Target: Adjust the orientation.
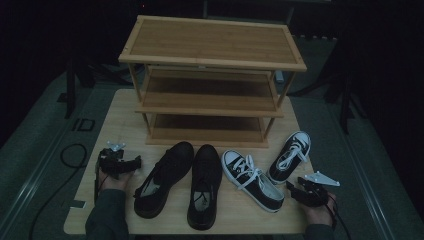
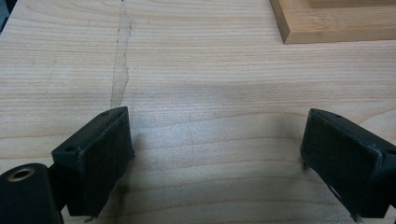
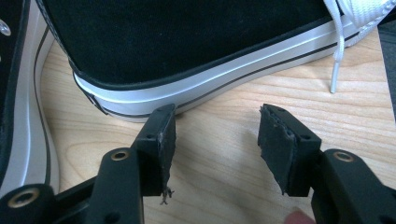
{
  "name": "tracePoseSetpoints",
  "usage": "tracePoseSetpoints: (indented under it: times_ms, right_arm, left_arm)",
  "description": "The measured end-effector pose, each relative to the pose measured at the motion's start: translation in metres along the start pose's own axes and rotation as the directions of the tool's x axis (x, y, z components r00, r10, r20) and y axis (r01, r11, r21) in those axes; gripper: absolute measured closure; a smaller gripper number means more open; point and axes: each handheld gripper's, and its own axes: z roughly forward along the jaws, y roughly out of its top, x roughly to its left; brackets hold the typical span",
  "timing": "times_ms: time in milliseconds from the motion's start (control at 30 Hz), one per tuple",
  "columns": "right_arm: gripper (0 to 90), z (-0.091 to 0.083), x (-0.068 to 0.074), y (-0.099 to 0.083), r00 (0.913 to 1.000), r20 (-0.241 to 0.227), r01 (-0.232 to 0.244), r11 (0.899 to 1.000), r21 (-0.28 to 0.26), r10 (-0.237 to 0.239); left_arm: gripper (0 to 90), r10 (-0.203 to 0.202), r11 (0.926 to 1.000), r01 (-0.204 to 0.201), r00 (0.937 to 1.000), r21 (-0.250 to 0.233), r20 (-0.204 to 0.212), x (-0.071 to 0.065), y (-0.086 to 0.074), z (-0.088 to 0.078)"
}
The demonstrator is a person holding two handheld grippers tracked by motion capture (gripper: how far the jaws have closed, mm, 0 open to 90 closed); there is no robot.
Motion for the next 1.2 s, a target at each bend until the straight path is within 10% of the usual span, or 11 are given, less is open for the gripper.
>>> tracePoseSetpoints:
  times_ms: [433, 767, 1200]
  right_arm:
    - [42.9, 0.0, 0.001, 0.0, 1.0, -0.007, 0.005, 1.0, 0.002, -0.005]
    - [41.7, 0.001, 0.001, 0.0, 0.9999, -0.008, 0.01, 1.0, 0.003, -0.01]
    - [38.1, 0.001, 0.003, 0.0, 0.9999, -0.006, 0.012, 1.0, 0.007, -0.012]
  left_arm:
    - [23.4, 0.001, 0.9996, -0.001, 1.0, -0.027, 0.0, 0.002, -0.002, -0.003]
    - [50.9, 0.04, 0.9988, -0.041, 0.9985, 0.029, 0.038, 0.009, 0.003, -0.013]
    - [57.1, 0.141, 0.9825, -0.161, 0.9719, 0.093, 0.188, 0.01, 0.015, -0.038]
